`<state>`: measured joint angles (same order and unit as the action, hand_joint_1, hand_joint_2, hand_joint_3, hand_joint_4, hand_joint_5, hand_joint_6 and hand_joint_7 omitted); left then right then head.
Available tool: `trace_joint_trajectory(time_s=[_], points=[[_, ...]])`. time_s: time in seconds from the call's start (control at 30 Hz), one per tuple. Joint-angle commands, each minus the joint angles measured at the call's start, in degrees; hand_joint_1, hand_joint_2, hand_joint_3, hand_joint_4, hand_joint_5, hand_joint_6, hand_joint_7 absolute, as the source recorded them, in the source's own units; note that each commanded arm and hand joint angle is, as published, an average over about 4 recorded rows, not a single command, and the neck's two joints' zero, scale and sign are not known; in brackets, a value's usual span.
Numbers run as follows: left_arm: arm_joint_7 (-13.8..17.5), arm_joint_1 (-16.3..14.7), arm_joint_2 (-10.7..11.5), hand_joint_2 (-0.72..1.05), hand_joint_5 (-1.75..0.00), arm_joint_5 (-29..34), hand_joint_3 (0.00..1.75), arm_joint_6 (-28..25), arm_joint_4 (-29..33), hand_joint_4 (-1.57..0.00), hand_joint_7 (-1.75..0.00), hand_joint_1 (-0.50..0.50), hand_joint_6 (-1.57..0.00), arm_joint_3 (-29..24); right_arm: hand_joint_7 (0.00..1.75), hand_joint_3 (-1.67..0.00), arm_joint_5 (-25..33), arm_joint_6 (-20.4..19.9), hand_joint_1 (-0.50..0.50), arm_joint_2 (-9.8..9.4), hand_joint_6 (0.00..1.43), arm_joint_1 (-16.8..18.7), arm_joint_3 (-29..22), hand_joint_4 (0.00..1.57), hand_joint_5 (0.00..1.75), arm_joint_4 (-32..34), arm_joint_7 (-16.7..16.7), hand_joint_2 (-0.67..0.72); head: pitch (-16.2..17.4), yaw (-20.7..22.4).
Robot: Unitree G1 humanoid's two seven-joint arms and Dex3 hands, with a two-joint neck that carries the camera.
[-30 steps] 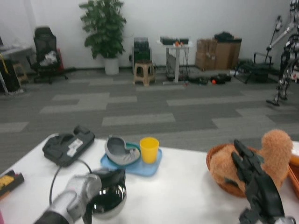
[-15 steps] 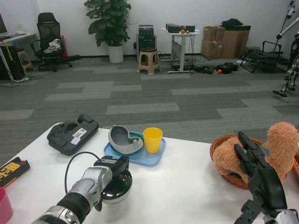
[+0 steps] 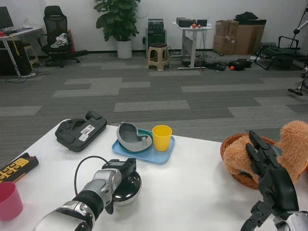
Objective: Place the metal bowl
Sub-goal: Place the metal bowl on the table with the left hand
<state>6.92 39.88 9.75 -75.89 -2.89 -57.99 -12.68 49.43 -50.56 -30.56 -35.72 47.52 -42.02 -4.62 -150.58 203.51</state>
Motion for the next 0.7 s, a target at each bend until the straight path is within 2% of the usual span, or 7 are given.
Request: trace_joint_trajectory(time_s=[0.03, 0.3, 0.33, 0.43, 0.57, 0.63, 0.7], points=[[-0.6, 0.5, -0.3, 1.03, -1.75, -0.3, 1.48, -0.2, -1.6, -0.03, -1.47, -0.50, -0.05, -0.8, 0.17, 0.00, 0.3, -0.2, 0.28, -0.20, 0.00, 0.0, 0.3, 0.06, 0.00, 0.7, -0.1, 0.72, -0.2, 0.1], [-0.4, 0.5, -0.9, 1.05, -1.69, -0.3, 1.48, -0.2, -2.9, 0.00, -0.86, -0.50, 0.00, -1.6, 0.14, 0.00, 0.3, -0.2, 0.29, -0.29, 0.00, 0.0, 0.3, 0.06, 0.00, 1.0, -0.1, 0.72, -0.1, 0.2], [-0.4, 0.5, -1.0, 1.05, -1.59, -0.3, 1.48, -0.2, -3.1, 0.00, -0.75, -0.50, 0.00, -1.6, 0.14, 0.00, 0.4, -0.2, 0.29, -0.29, 0.00, 0.0, 0.2, 0.06, 0.00, 1.0, -0.1, 0.72, -0.1, 0.1], [-0.3, 0.4, -1.5, 1.05, -1.08, -0.2, 1.40, -0.3, -3.6, 0.00, -0.51, -0.50, 0.00, -2.1, 0.14, 0.00, 0.4, -0.2, 0.29, -0.25, 0.00, 0.1, 0.2, 0.06, 0.00, 1.0, -0.1, 0.72, -0.2, -0.1], [0.0, -0.2, -2.3, 1.05, -0.51, -0.1, 1.05, -0.3, -3.7, 0.00, -0.30, -0.50, 0.00, -3.0, 0.16, 0.00, 0.4, -0.2, 0.29, -0.20, 0.00, 0.1, 0.2, 0.06, 0.00, 1.0, -0.2, 0.72, -0.3, 0.3], [0.2, -0.5, -2.4, 1.05, -0.44, -0.1, 0.96, -0.3, -3.7, 0.00, -0.23, -0.50, 0.00, -3.0, 0.17, 0.00, 0.4, -0.2, 0.29, -0.25, 0.00, 0.2, 0.2, 0.06, 0.00, 1.0, -0.2, 0.72, -0.3, 0.4], [0.6, -0.9, -2.4, 1.05, -0.49, -0.3, 0.96, -0.3, -3.4, 0.00, -0.21, -0.50, 0.00, -2.6, 0.16, 0.00, 0.4, -0.2, 0.29, -0.34, 0.00, 0.3, 0.2, 0.06, 0.00, 1.1, -0.2, 0.72, -0.3, 0.5]])
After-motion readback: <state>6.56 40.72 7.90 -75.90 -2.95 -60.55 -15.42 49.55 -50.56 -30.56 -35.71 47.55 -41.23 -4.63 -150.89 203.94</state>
